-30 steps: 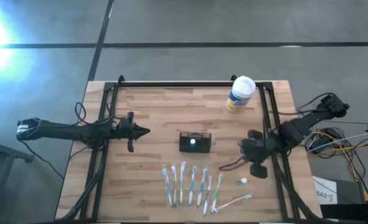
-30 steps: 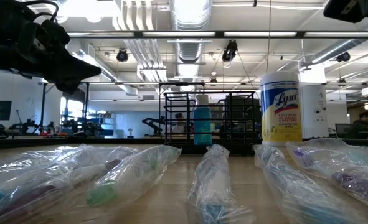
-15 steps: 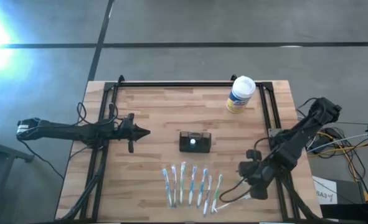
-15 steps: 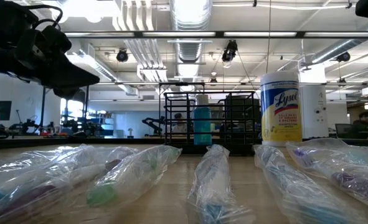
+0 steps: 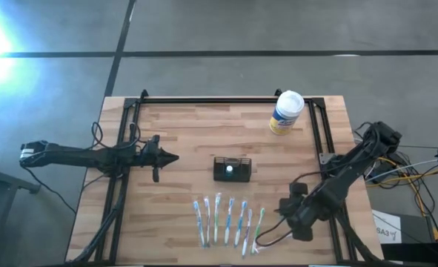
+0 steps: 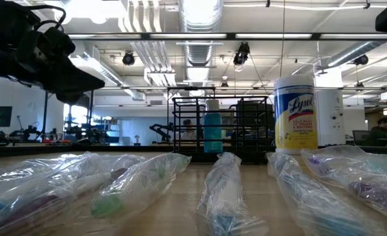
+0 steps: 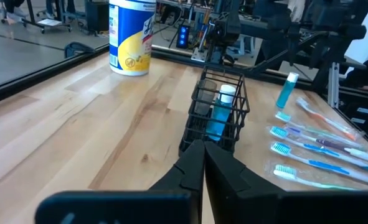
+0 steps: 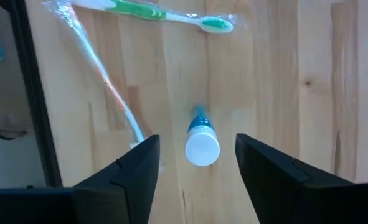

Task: Pick & Place toothbrushing station
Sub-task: Put the blue mouthwash into the wire organizer

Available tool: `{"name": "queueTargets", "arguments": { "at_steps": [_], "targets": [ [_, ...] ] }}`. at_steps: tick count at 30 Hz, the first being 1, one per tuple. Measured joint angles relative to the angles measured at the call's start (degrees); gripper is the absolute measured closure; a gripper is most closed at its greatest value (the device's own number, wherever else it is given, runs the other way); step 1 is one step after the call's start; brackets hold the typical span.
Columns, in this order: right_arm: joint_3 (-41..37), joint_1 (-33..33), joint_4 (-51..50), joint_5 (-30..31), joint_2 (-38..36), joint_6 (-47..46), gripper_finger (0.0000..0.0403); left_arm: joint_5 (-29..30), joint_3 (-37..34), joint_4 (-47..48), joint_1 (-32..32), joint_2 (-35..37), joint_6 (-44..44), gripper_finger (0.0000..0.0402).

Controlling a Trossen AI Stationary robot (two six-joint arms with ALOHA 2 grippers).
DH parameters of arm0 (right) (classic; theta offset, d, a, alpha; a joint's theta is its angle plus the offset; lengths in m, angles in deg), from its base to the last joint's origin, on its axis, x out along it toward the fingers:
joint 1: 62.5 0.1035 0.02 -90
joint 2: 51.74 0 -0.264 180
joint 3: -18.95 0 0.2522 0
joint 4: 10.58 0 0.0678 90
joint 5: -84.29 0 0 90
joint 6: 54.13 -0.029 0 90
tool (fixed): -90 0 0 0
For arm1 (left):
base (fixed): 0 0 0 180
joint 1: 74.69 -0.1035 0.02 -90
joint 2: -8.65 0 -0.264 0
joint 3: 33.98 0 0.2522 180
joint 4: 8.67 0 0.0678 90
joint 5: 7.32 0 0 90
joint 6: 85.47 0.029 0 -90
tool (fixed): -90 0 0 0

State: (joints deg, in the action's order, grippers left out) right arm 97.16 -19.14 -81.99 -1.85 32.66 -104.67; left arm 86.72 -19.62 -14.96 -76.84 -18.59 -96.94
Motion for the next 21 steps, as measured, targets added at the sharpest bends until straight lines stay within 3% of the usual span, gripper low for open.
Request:
{"name": "queueTargets", "arguments": {
  "at_steps": [21],
  "targets": [
    [-0.36, -0.15, -0.25, -2.21, 7.33, 0.98, 0.0197, -0.16, 0.02, 0.81, -0.02, 0.0, -1.86, 0.0383]
  ]
}}
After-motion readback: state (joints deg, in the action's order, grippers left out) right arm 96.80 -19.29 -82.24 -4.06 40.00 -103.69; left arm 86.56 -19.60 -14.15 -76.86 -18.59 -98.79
